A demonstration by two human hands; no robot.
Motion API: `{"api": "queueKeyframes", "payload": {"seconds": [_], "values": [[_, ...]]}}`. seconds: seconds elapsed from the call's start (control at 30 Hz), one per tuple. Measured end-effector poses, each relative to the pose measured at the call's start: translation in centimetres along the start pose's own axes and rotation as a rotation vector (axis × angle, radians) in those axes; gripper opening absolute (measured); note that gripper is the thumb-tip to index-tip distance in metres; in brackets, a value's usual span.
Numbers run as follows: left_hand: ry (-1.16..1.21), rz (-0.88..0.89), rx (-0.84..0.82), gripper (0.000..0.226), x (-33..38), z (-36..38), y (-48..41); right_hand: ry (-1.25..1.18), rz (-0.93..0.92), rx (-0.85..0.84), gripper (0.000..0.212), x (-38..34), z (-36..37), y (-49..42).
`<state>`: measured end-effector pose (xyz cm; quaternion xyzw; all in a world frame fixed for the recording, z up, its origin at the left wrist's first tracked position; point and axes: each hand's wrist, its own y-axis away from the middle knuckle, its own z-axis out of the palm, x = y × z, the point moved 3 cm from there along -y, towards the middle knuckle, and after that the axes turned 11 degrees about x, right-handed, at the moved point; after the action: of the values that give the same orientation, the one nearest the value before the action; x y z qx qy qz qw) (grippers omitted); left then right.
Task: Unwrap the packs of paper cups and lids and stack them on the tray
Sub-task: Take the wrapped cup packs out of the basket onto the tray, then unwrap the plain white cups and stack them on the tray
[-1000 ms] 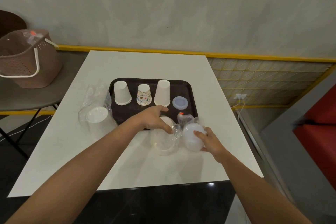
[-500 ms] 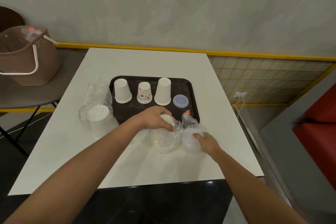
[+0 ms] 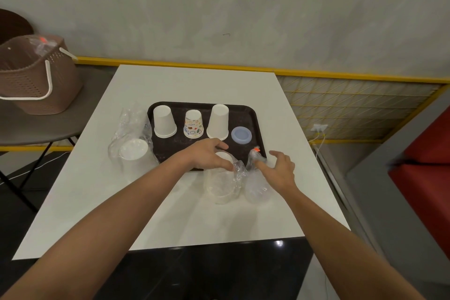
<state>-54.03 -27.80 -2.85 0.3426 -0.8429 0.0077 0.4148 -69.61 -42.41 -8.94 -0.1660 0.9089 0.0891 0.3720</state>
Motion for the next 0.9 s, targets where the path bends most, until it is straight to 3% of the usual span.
{"api": "queueKeyframes", "payload": {"seconds": [0.13, 0.27, 0.57, 0.9], "values": [[0.027, -0.003, 0.035, 0.07, 0.2, -0.6, 0.2, -0.068, -0.086, 0.028, 0.049, -2.4, -0.3, -0.2], [0.006, 0.05, 0.218, 0.056, 0.9, -2.0, 0.5, -0.151, -0.141, 0.032, 0.039, -5.1, -0.4, -0.3], [-0.016, 0.18, 0.548, 0.038, 3.5, -7.9, 3.1, -0.244, -0.312, 0.017, 0.035, -13.3, 0.1, 0.0], [-0.013, 0.104, 0.748, 0.033, -0.1, -17.3, 6.3, -0.282, -0.485, -0.134, 0.031, -23.6, 4.2, 2.4]]}}
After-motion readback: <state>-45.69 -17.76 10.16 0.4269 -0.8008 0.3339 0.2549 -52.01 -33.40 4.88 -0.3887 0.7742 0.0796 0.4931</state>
